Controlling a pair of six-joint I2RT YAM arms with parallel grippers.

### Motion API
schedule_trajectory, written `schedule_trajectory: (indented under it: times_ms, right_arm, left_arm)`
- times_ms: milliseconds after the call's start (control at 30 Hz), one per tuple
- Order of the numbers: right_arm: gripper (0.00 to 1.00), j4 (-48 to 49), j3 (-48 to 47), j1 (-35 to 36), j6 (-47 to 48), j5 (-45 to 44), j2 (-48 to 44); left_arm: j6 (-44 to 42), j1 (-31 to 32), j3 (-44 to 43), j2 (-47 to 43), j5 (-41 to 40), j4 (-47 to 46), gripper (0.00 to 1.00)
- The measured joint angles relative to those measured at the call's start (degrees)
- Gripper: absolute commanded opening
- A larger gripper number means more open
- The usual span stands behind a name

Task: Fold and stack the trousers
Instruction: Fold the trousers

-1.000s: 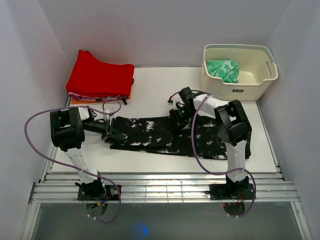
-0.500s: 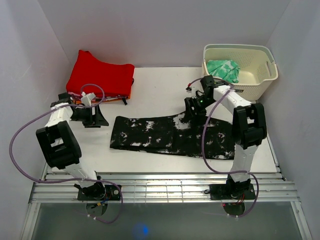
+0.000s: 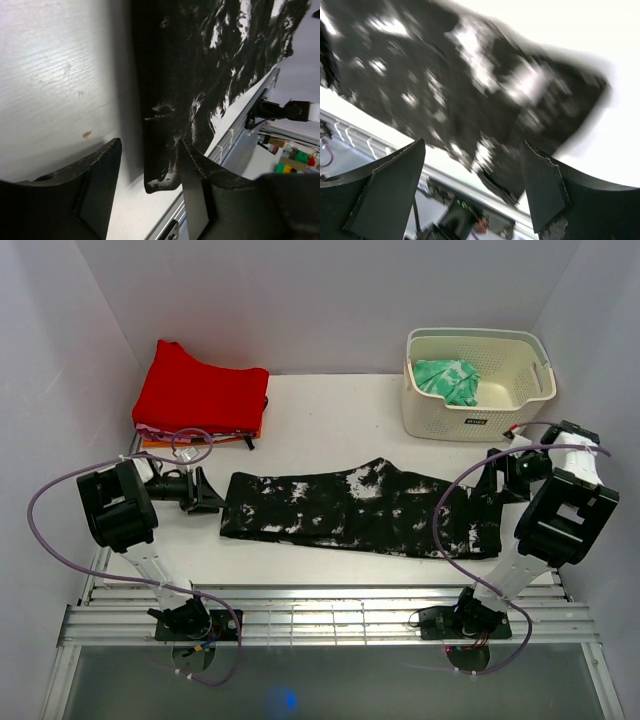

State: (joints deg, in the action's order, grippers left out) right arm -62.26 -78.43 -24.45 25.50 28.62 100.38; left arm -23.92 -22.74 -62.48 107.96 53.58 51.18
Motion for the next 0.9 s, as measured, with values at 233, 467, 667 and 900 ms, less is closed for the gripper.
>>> schedule_trajectory:
  times_ms: [233,467,667,900]
  right_arm:
    - [0.81,-4.8,5.4,-11.2,8.2,0.0,2.8]
    - [0.81,-4.9,9.0,-11.2,10.4,1.7,5.9]
    - [0.81,-3.4,11.0,-11.2,10.5,1.8,6.4]
    - [0.82,-3.3,11.0,-11.2,10.4,4.7,7.4]
  left_arm:
    - [0.1,0.1,0.6,4.9,5.9,-2.0,0.51]
    - [1.6,0.1,0.9,6.8,10.2,-3.9,0.4]
    - [2.6,0.1,0.9,7.9,13.3,-4.5,0.0]
    - [3.6,-2.3,-0.5,4.3,12.5,-0.6,0.0]
